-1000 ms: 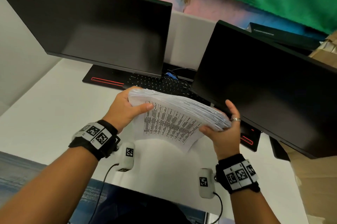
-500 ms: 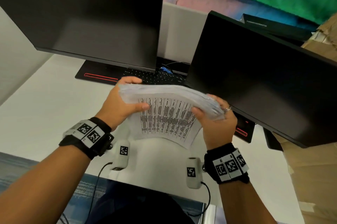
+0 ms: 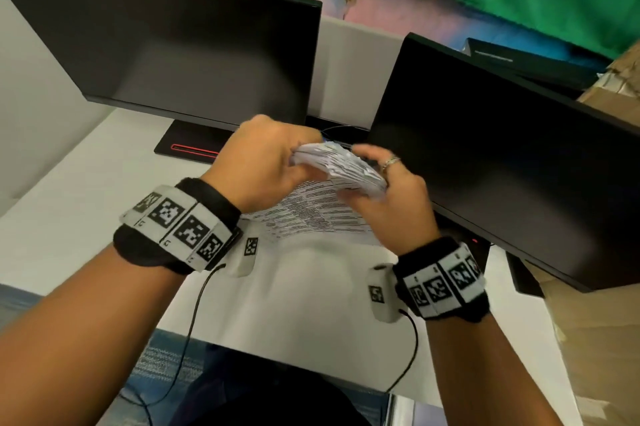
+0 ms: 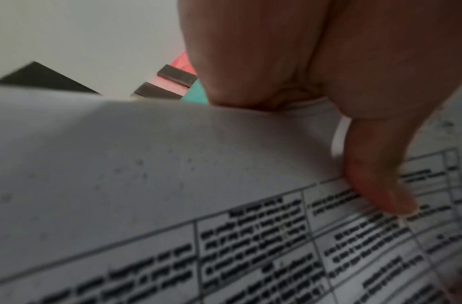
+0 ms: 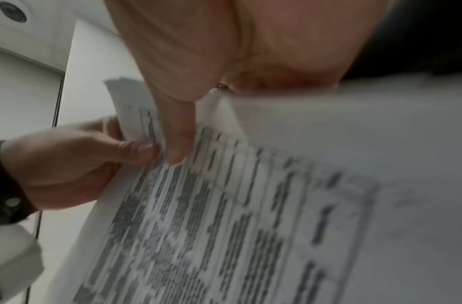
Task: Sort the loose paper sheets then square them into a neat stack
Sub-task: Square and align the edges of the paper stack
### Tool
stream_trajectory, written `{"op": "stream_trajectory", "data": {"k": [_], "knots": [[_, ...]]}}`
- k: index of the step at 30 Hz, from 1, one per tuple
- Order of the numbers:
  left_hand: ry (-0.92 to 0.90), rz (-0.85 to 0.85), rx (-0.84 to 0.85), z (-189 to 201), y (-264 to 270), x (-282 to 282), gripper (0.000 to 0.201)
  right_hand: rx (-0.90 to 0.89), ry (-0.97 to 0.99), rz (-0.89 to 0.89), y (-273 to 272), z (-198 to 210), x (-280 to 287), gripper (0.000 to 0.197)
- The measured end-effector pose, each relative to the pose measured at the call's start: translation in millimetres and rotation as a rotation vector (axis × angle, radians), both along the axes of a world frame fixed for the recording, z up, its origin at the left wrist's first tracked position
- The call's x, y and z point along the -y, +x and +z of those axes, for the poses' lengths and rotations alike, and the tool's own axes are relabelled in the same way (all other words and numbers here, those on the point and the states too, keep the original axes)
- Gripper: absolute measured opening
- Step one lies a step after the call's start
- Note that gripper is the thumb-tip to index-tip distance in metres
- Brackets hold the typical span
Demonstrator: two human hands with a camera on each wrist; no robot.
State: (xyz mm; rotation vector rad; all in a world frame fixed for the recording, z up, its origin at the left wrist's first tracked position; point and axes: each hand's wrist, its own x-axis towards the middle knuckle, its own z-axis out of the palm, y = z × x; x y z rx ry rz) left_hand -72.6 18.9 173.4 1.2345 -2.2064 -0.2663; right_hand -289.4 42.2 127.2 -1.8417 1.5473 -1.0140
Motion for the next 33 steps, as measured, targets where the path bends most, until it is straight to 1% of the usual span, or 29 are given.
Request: {"op": "stream_trajectory", "data": {"k": [1, 2, 3, 4, 5, 6, 7, 8, 9, 10, 11, 12, 13, 14, 16, 17, 18, 20, 21, 22, 23, 24, 25, 27, 29, 31, 33], "knots": [[0.01, -0.016, 0.002, 1, -1, 1, 0.03, -0.037, -0.027, 0.002, 6, -1, 4, 0.031], [0.065, -0.026, -0.031, -3, 3, 4, 0.027, -0.073, -0.041, 0.006, 8, -3, 5, 0.022], [0.128, -0.023, -0.072, -9, 8, 6, 0.021, -0.096, -0.047, 0.009, 7, -6, 6, 0.02], [0.195, 0.006, -0.076, -17, 17, 7, 0.021, -0.096, -0.043, -0.002, 3, -9, 5, 0.02], [0.256, 0.058, -0.036, -29, 30, 9, 0.032, -0.061, -0.025, -0.031, -2, -12, 4, 0.021], [0.308, 0.118, 0.009, -41, 45, 8, 0.045, 0.022, 0.017, -0.066, -9, -14, 2, 0.023], [0.336, 0.186, 0.016, -53, 58, 7, 0.059, 0.146, 0.07, -0.098, -18, -17, 0, 0.024], [0.35, 0.252, -0.044, -65, 70, 4, 0.073, 0.279, 0.115, -0.116, -26, -21, -1, 0.024], [0.374, 0.304, -0.182, -78, 79, 1, 0.085, 0.39, 0.143, -0.12, -32, -24, -2, 0.024], [0.426, 0.336, -0.384, -90, 85, -2, 0.097, 0.469, 0.16, -0.121, -37, -28, -2, 0.025], [0.511, 0.336, -0.62, -101, 86, -4, 0.107, 0.531, 0.175, -0.127, -39, -33, -1, 0.025], [0.615, 0.299, -0.84, -111, 85, -6, 0.113, 0.581, 0.186, -0.124, -39, -36, -1, 0.024], [0.726, 0.233, -0.995, -119, 81, -7, 0.114, 0.625, 0.2, -0.118, -38, -39, 0, 0.024], [0.83, 0.154, -1.057, -125, 78, -6, 0.11, 0.666, 0.215, -0.111, -37, -43, 1, 0.026], [0.981, 0.035, -1.037, -124, 70, -5, 0.091, 0.709, 0.245, -0.11, -36, -51, 2, 0.033], [1.008, 0.035, -1.006, -121, 66, -4, 0.078, 0.712, 0.253, -0.127, -36, -53, 1, 0.037], [0.975, 0.069, -0.966, -118, 63, -2, 0.066, 0.708, 0.25, -0.158, -37, -56, 1, 0.039], [0.767, 0.196, -0.815, -113, 54, -3, 0.043, 0.706, 0.22, -0.246, -36, -62, 0, 0.03], [0.648, 0.266, -0.74, -115, 47, -6, 0.032, 0.709, 0.203, -0.3, -34, -66, -3, 0.024], [0.541, 0.332, -0.689, -117, 40, -11, 0.025, 0.713, 0.179, -0.348, -32, -70, -6, 0.022], [0.457, 0.38, -0.635, -121, 32, -16, 0.021, 0.707, 0.151, -0.381, -29, -77, -11, 0.025], [0.404, 0.413, -0.591, -129, 26, -21, 0.022, 0.687, 0.127, -0.393, -25, -84, -16, 0.027], [0.39, 0.43, -0.566, -141, 23, -26, 0.023, 0.663, 0.116, -0.392, -22, -92, -21, 0.031], [0.458, 0.446, -0.579, -165, 24, -30, 0.021, 0.616, 0.15, -0.394, -19, -112, -29, 0.037], [0.517, 0.441, -0.577, -183, 30, -31, 0.023, 0.583, 0.214, -0.415, -20, -125, -30, 0.04], [0.548, 0.421, -0.581, -191, 31, -29, 0.022, 0.54, 0.245, -0.399, -22, -131, -28, 0.04], [0.558, 0.426, -0.601, -189, 31, -24, 0.024, 0.532, 0.246, -0.4, -25, -132, -25, 0.041]]}}
